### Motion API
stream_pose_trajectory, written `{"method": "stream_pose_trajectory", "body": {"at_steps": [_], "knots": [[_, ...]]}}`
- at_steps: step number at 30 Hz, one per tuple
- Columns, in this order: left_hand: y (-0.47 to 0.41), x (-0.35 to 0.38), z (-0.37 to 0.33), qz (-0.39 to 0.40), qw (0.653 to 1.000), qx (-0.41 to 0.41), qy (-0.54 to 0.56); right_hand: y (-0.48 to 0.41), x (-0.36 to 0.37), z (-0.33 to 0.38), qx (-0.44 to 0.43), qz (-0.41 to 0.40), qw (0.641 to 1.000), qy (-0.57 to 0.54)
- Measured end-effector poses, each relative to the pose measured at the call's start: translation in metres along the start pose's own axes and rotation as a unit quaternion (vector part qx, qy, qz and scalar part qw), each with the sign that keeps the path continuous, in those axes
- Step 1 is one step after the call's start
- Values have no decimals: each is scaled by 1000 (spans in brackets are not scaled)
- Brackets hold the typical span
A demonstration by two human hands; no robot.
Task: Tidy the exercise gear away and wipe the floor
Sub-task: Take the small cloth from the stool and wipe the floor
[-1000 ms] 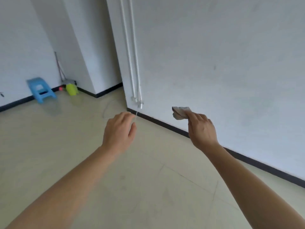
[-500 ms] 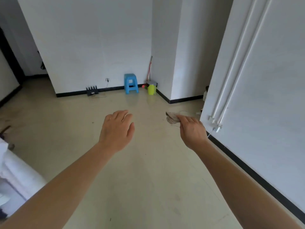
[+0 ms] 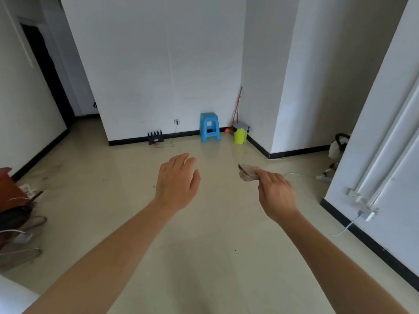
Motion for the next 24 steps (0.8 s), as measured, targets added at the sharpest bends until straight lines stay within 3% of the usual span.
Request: {"method": "stream_pose_trajectory", "body": {"at_steps": [11,18,24], "knots": [[-276,110,146,0,999,11,-46,-330,170,18,6,7,998,-63],[-397,219,295,15,997,-27,-67,-509,312,65,-67,4,997,-33],[-545,305,422,49,995,-16,-81,-672,419,91,-60,-1,998,-12]]}}
Point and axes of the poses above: each hand's wrist, its own y-axis away from the middle knuckle, its own x-axis out of the palm, z = x × y, the point moved 1 cm from there along -y, towards the middle knuckle, and after that the axes turned 3 degrees about z, right-handed, at the moved point
